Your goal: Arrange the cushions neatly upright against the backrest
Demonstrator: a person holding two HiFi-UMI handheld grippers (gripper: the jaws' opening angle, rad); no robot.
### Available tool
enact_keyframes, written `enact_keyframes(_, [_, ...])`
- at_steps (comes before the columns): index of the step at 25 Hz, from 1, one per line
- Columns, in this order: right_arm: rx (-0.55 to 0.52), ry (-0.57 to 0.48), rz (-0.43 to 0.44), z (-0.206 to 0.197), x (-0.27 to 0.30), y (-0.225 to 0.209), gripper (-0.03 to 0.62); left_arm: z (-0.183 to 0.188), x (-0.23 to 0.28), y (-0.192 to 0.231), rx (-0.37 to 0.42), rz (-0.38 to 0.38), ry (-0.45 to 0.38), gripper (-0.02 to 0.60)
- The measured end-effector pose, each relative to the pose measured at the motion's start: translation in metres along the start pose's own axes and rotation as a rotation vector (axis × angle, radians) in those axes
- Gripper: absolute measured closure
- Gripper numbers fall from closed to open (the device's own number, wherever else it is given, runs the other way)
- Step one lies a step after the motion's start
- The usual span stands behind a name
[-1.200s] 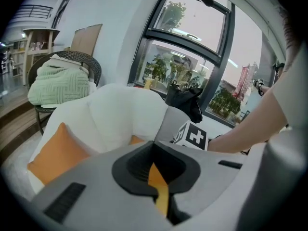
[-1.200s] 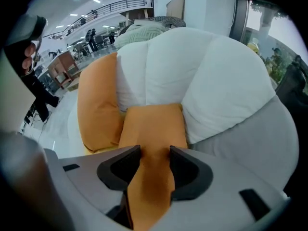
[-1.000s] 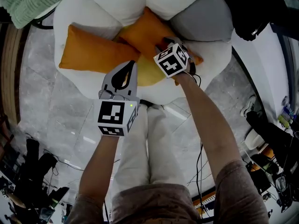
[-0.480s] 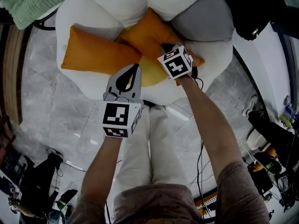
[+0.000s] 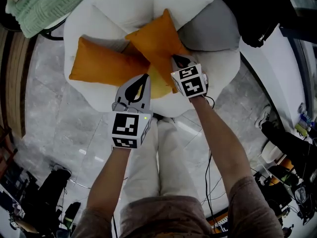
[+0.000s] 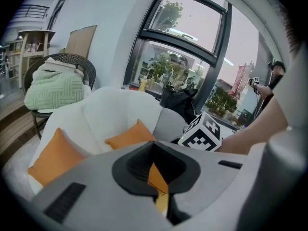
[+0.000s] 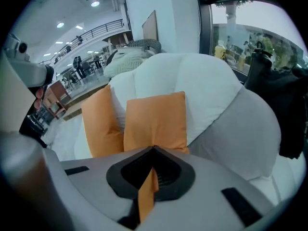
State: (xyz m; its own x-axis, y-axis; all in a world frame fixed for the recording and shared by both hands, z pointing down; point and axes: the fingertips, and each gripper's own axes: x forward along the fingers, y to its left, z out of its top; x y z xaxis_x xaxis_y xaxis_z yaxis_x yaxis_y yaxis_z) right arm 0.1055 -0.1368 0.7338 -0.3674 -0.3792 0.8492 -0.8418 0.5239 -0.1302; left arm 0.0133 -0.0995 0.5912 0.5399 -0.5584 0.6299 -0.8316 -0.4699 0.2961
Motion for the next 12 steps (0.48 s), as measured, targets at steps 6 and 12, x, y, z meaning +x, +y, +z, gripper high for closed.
enact_keyframes(6, [0.048,-0.093,-0.027,0.028,-0.027,-0.004,0.574,0.013,-0.004,-0.007,0.013,-0.004,-0.003,0.577])
enact_keyframes(12, [0.081,-0.172,-0.042,0.052,-0.051,-0.009,0.574,0.022,-0.008,-0.014,0.017,-0.009,-0.008,0.577])
